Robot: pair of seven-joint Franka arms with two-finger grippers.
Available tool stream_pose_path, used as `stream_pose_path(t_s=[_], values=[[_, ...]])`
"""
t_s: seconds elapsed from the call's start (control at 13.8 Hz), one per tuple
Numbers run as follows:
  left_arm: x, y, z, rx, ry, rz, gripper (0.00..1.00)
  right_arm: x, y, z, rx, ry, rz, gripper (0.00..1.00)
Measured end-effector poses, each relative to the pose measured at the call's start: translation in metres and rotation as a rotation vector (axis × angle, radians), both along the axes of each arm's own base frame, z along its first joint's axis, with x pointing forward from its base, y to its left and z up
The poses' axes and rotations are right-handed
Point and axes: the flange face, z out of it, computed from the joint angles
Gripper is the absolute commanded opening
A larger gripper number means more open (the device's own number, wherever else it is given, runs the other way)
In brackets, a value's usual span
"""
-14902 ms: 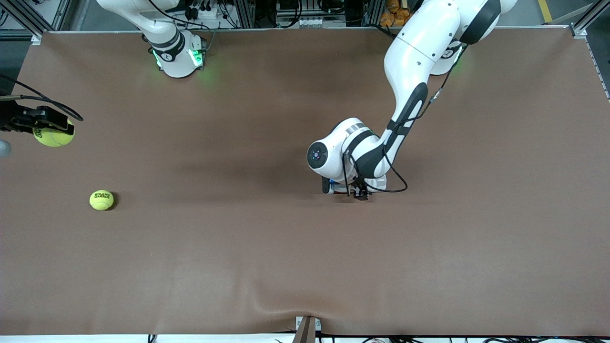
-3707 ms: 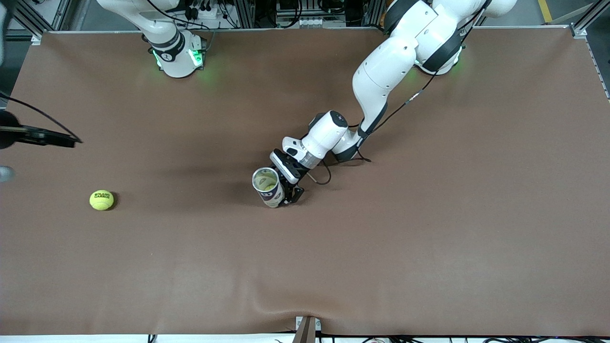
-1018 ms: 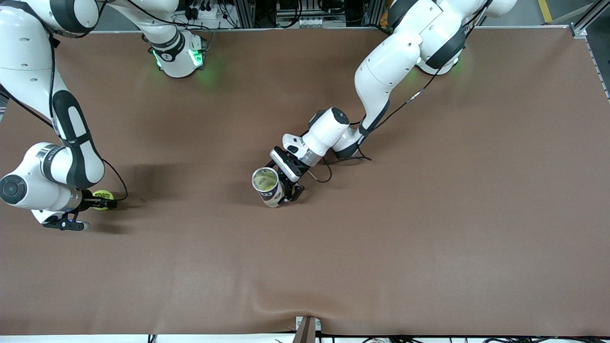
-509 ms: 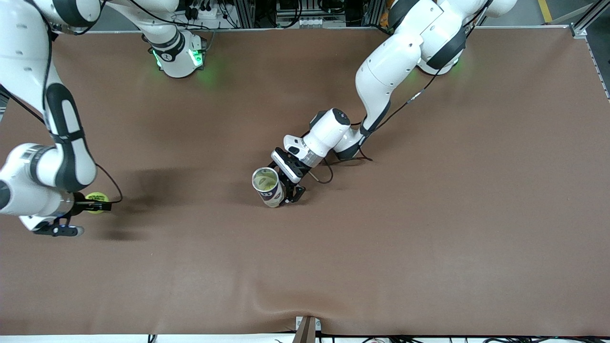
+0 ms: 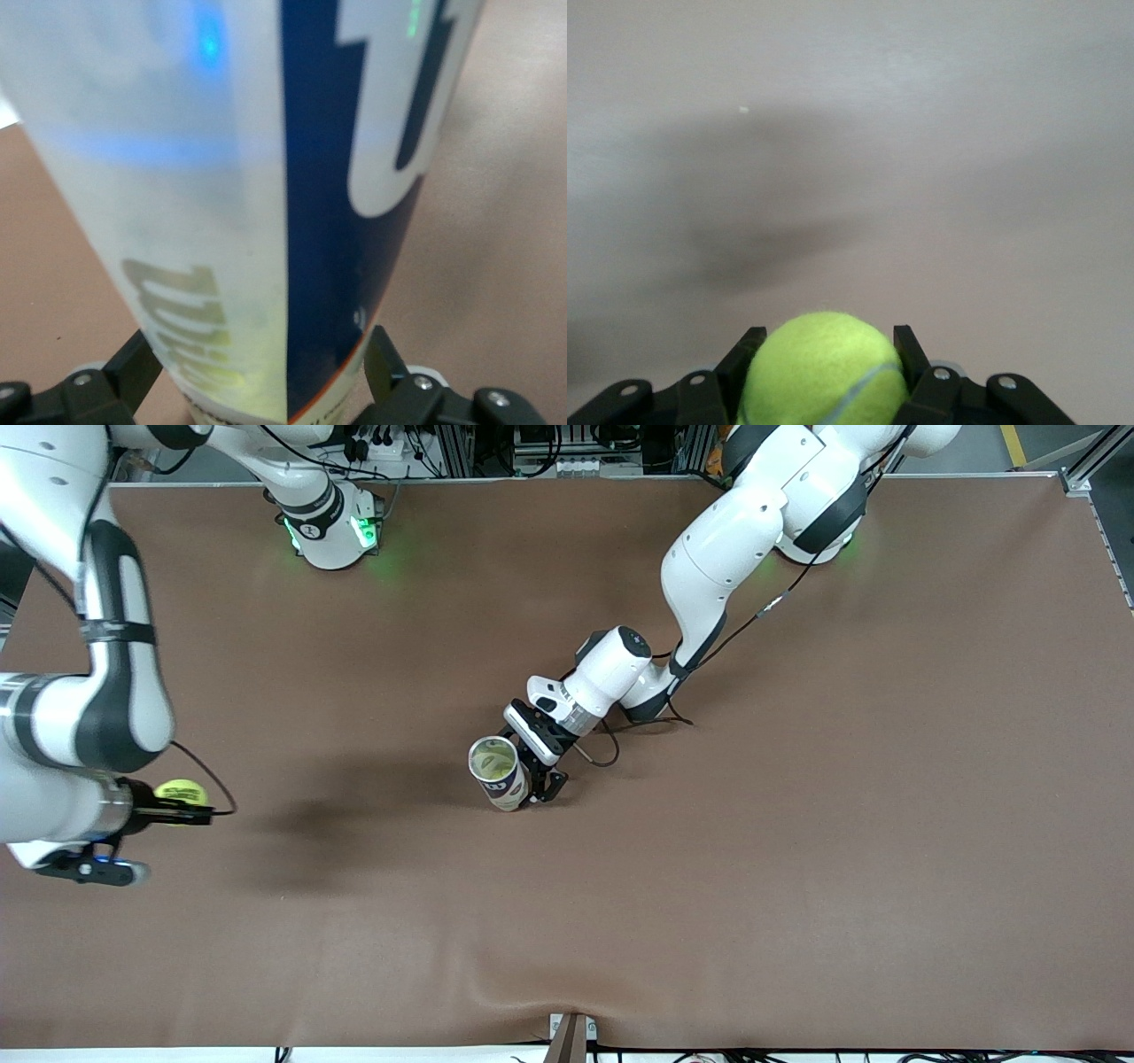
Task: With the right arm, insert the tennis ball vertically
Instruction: 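Carry the second ball with the right gripper over the tube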
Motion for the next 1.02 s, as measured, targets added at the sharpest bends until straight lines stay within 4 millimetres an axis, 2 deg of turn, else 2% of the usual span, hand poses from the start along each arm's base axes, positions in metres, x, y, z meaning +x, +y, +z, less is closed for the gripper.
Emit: stream_pose_path(t_s=[0.22, 0.36, 0.51, 0.8, 1.02], values=[[0.000, 0.000, 0.001, -0.001, -0.002, 0.000, 1.00, -0.004, 0.067, 0.023, -0.024, -0.012, -0.068, 0.00], [0.000, 0.000, 0.001, -0.001, -0.001, 0.000, 1.00, -0.009, 0.113, 0.050, -0.033, -0.024, -0.127, 0.00], [0.000, 0.000, 0.001, -0.001, -0.001, 0.000, 1.00, -0.018, 0.169, 0.068, -0.022, -0.043, -0.201, 0.00], [0.002, 0.001, 0.002, -0.002, -0.002, 0.003, 1.00, -0.046, 0.269, 0.070, -0.041, -0.072, -0.335, 0.00], [0.004, 0.002, 0.004, -0.003, -0.005, 0.005, 1.00, -0.064, 0.328, 0.065, -0.029, -0.103, -0.408, 0.00]])
